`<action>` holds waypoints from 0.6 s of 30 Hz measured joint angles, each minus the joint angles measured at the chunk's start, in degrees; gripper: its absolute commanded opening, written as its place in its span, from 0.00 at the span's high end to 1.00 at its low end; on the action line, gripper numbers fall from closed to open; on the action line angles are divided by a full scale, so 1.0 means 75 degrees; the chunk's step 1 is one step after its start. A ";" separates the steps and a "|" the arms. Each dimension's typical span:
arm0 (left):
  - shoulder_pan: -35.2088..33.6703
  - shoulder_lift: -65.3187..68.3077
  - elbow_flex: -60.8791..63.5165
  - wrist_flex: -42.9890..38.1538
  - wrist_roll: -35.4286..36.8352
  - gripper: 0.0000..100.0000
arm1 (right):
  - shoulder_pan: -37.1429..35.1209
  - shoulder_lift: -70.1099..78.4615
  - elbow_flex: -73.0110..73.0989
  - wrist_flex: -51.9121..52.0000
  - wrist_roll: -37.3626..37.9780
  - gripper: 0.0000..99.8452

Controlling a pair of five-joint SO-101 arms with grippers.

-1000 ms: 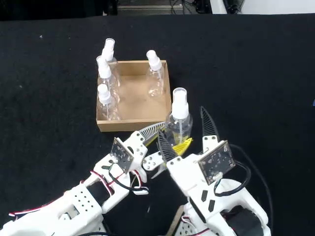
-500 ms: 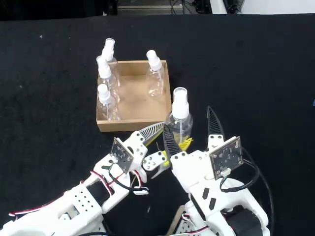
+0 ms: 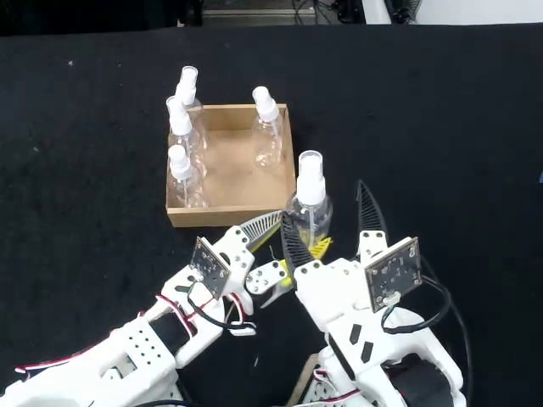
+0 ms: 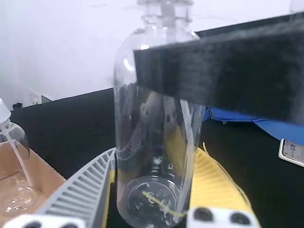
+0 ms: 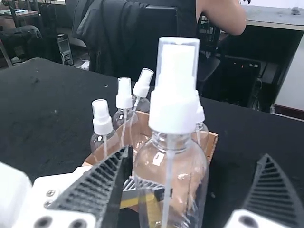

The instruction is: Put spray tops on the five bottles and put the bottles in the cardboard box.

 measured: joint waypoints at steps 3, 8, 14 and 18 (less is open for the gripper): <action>0.0000 0.0000 0.0000 0.0000 0.0000 0.97 | -0.0129 0.0000 0.0000 0.0129 0.0000 0.63; 0.0000 0.0000 0.0000 0.0000 0.0000 0.97 | -0.0152 0.0000 0.0000 0.0188 0.0000 0.63; 0.0000 0.0000 0.0000 0.0000 0.0000 0.97 | -0.0164 0.0000 0.0000 0.0188 0.0000 0.73; 0.0000 0.0000 0.0000 0.0000 0.0000 0.97 | -0.0152 0.0000 0.0000 0.0188 0.0047 0.80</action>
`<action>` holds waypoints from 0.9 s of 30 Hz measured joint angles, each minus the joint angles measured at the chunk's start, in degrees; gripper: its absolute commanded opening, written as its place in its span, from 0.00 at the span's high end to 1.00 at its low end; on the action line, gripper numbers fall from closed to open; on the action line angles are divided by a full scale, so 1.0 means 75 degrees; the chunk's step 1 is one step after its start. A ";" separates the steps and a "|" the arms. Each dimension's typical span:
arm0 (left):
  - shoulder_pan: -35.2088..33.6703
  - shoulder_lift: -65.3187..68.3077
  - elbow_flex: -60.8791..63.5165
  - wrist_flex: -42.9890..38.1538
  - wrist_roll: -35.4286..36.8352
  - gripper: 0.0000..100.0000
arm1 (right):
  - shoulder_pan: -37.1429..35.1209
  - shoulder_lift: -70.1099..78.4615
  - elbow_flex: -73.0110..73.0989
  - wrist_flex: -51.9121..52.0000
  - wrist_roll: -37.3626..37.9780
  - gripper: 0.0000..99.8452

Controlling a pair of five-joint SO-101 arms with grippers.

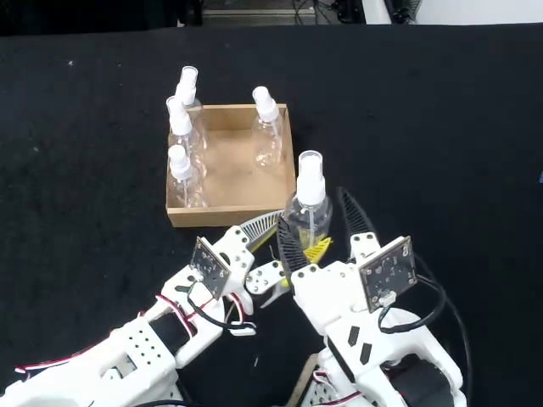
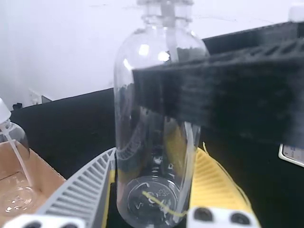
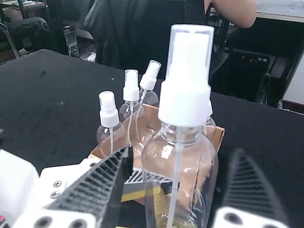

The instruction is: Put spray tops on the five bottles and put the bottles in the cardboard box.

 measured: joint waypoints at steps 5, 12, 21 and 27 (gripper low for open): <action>0.0000 0.0000 0.0000 0.0000 0.0023 0.97 | 0.0047 0.0000 0.0000 0.0000 0.0492 0.87; 0.0000 0.0000 0.0000 0.0000 0.0023 0.97 | 0.0047 0.0000 0.0000 0.0012 0.0610 0.87; -0.0012 0.0000 0.0000 0.0047 0.0035 0.75 | 0.0164 0.0000 -0.0023 0.0012 0.0610 0.87; -0.0012 0.0000 0.0000 0.0059 0.0035 0.82 | 0.0539 0.0000 -0.0035 -0.0023 0.0586 0.94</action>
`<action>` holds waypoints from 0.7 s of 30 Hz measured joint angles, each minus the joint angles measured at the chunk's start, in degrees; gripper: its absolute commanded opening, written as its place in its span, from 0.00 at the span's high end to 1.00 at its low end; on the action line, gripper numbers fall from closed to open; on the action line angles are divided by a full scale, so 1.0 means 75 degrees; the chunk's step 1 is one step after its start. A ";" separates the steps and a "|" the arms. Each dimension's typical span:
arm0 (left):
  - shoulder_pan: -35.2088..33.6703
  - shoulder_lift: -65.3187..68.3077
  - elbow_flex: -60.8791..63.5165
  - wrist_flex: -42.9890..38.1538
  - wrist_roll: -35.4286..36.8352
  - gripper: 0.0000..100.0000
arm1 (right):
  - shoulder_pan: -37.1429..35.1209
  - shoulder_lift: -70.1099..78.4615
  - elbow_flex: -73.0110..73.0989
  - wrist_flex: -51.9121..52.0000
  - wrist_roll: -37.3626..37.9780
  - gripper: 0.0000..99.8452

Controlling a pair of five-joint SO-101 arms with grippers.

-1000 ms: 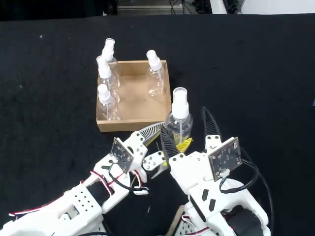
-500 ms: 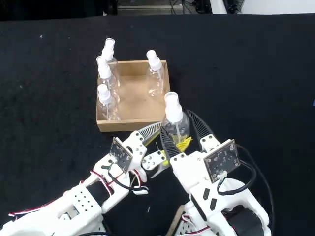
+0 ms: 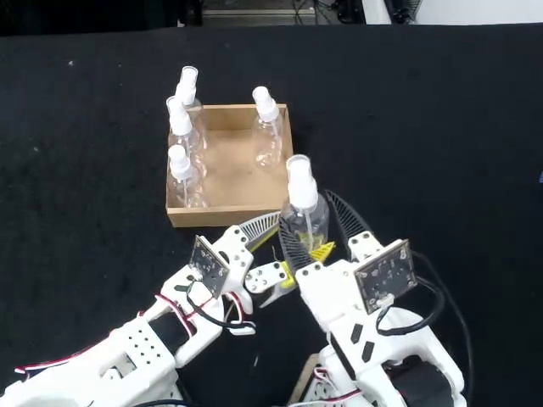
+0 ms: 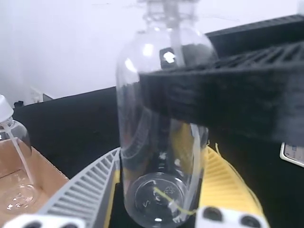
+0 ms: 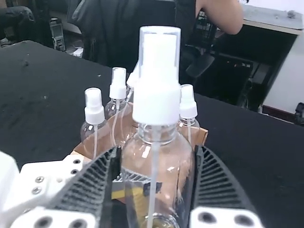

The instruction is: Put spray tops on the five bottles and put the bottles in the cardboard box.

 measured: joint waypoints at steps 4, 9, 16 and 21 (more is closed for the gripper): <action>-0.0035 -0.0059 0.0000 -0.0047 0.0000 0.82 | 0.0656 0.0000 0.0000 -0.0352 -0.0012 0.94; -0.0270 -0.0129 0.0000 -0.0059 -0.0023 0.82 | 0.1348 0.0000 0.0094 -0.0844 -0.0012 0.94; -0.0410 -0.0047 0.0023 -0.0012 0.0000 0.82 | 0.2157 0.0000 0.1231 -0.2098 -0.0023 0.94; -0.0434 -0.0047 0.0023 -0.0023 0.0000 0.82 | 0.2215 0.0000 0.1278 -0.2192 -0.0035 0.94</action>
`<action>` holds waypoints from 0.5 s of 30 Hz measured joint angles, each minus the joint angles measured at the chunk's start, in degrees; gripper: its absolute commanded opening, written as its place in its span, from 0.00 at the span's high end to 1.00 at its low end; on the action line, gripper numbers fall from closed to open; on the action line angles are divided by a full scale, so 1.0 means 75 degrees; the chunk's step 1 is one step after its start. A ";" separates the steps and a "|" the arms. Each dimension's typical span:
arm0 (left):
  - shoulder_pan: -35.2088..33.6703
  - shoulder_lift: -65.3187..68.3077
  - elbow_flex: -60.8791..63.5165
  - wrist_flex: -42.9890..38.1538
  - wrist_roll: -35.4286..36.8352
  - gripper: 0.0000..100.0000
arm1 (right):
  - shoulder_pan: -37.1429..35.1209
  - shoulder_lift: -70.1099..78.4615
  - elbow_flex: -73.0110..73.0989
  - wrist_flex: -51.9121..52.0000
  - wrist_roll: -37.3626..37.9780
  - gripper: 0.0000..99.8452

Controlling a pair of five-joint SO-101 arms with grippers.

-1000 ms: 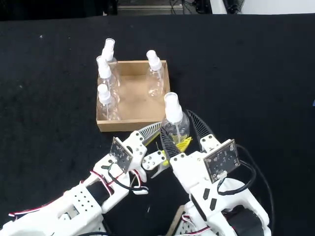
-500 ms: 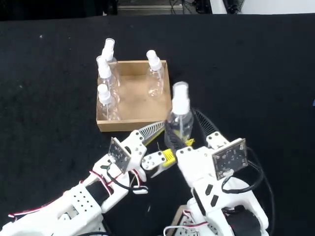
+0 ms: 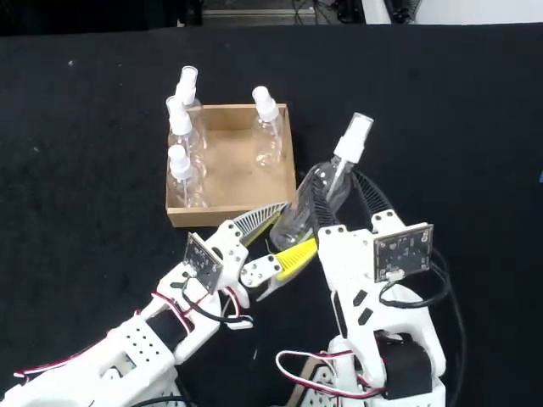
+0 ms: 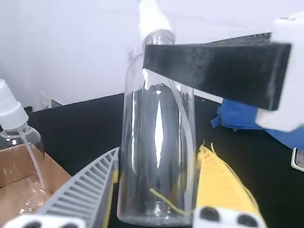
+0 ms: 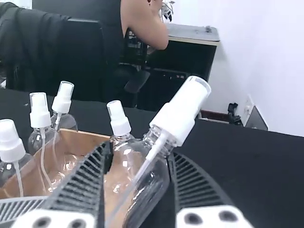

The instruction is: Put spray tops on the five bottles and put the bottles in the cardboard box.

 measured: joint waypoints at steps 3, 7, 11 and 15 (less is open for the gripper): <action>0.0000 0.0000 0.0000 0.0012 -0.0035 0.83 | 0.0012 0.0000 -0.0141 0.0258 -0.0293 0.94; -0.0129 0.0023 0.0000 0.0035 -0.0035 0.83 | -0.0410 0.0000 -0.0985 0.1196 -0.0375 0.94; -0.0094 0.0023 0.0000 0.0035 -0.0035 0.83 | -0.1618 0.0000 -0.1453 0.1864 -0.0375 0.94; -0.0117 0.0023 0.0000 0.0035 -0.0035 0.83 | -0.1981 0.0000 -0.1477 0.1946 -0.0082 0.93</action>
